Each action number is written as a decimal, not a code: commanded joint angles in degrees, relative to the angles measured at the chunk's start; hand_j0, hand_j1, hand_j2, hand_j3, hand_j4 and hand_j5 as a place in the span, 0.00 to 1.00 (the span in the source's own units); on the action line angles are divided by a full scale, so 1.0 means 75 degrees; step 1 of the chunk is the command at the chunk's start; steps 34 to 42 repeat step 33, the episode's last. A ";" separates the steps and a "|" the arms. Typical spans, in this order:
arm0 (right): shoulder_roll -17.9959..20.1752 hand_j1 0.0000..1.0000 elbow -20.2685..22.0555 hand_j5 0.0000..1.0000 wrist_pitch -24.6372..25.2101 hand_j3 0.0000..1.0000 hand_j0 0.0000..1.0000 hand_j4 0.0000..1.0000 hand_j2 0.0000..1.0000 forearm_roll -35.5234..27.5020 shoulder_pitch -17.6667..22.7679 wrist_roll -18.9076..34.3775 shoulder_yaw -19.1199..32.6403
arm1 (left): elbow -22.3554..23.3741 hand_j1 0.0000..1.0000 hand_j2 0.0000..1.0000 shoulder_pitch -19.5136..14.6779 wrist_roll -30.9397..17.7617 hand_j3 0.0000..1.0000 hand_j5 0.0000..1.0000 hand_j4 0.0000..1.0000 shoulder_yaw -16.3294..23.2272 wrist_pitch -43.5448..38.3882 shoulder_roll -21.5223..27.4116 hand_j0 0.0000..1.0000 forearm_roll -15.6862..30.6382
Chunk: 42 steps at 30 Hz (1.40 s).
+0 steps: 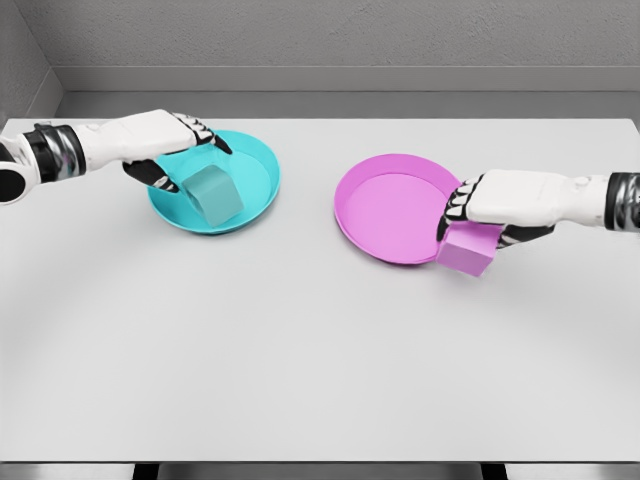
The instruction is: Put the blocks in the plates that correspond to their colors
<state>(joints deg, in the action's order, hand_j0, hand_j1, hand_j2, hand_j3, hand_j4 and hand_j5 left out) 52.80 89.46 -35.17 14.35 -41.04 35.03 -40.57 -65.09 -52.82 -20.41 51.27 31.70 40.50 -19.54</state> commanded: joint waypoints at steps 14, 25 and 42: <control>-0.2059 1.00 -0.3244 1.00 0.0023 1.00 1.00 1.00 1.00 0.0383 -0.1149 -0.0005 0.1260 | -0.0052 1.00 1.00 -0.0023 0.0061 1.00 1.00 1.00 -0.0004 0.0440 0.1186 1.00 0.1071; -0.1368 1.00 -0.2670 1.00 0.0023 1.00 1.00 1.00 1.00 0.1005 -0.0141 -0.0005 0.2164 | -0.1329 1.00 1.00 0.0773 0.0026 1.00 1.00 1.00 0.0020 0.0440 0.2171 1.00 0.1832; -0.1356 1.00 -0.2682 1.00 0.0023 1.00 1.00 1.00 1.00 0.1145 -0.0117 -0.0005 0.2164 | -0.1282 1.00 1.00 0.0855 0.0061 1.00 1.00 1.00 0.0008 0.0440 0.2616 1.00 0.1879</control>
